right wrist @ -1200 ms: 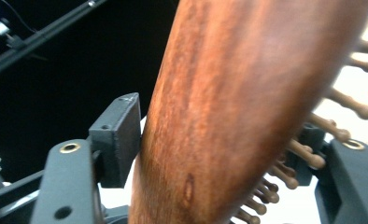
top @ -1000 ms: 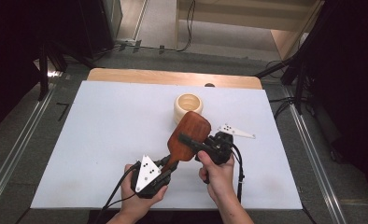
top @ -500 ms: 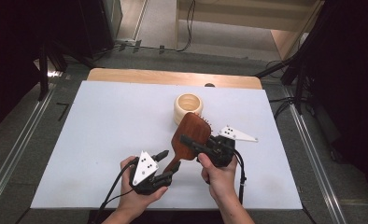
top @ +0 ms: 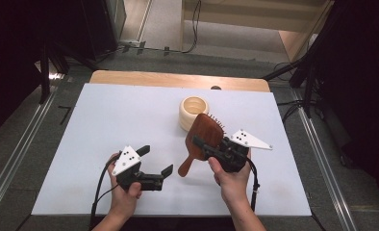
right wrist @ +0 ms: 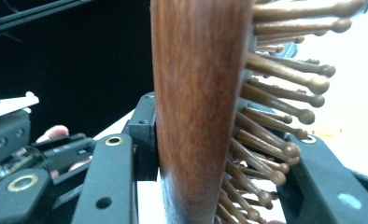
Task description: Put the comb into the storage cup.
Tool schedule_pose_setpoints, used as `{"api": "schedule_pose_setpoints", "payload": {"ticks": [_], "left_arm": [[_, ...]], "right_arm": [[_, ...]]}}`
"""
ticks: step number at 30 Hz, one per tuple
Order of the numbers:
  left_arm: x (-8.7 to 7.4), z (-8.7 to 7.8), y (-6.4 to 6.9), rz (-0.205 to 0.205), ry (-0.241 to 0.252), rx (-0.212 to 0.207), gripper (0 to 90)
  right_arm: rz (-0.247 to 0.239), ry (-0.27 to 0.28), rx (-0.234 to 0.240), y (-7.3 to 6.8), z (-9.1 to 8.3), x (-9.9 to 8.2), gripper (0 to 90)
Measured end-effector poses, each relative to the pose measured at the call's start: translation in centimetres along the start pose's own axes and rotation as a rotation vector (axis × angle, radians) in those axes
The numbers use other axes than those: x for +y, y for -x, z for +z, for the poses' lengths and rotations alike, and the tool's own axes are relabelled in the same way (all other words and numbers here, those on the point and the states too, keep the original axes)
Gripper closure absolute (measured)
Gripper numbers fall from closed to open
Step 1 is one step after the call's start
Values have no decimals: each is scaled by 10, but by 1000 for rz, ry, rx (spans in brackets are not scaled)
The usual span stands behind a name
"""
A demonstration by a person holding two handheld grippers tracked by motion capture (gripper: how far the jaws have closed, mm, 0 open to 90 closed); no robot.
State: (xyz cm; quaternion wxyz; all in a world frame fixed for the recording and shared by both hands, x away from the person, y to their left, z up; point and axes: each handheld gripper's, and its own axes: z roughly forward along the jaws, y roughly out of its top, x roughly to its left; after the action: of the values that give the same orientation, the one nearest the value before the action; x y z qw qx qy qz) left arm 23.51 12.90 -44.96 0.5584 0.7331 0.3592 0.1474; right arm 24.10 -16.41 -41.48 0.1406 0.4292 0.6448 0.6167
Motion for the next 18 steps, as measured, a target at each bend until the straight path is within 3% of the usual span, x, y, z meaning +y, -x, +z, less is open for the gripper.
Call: {"api": "schedule_pose_setpoints", "payload": {"ticks": [3,5,11,14,18], "left_arm": [[2,-6,-12,-22,4,22,0],[1,-12,-19,-28,33,26,0],[-3,-25,-41,3,69,132,0],[-7,-30,-53,12,58,188,0],[-12,-40,-67,0,67,190,0]], "right_arm": [[-13,7,-9,1,-2,1,530],[-14,13,-10,2,-3,2,530],[-26,31,-29,3,-7,5,532],[-34,31,-34,4,-8,7,533],[-37,28,-40,3,-7,7,534]]}}
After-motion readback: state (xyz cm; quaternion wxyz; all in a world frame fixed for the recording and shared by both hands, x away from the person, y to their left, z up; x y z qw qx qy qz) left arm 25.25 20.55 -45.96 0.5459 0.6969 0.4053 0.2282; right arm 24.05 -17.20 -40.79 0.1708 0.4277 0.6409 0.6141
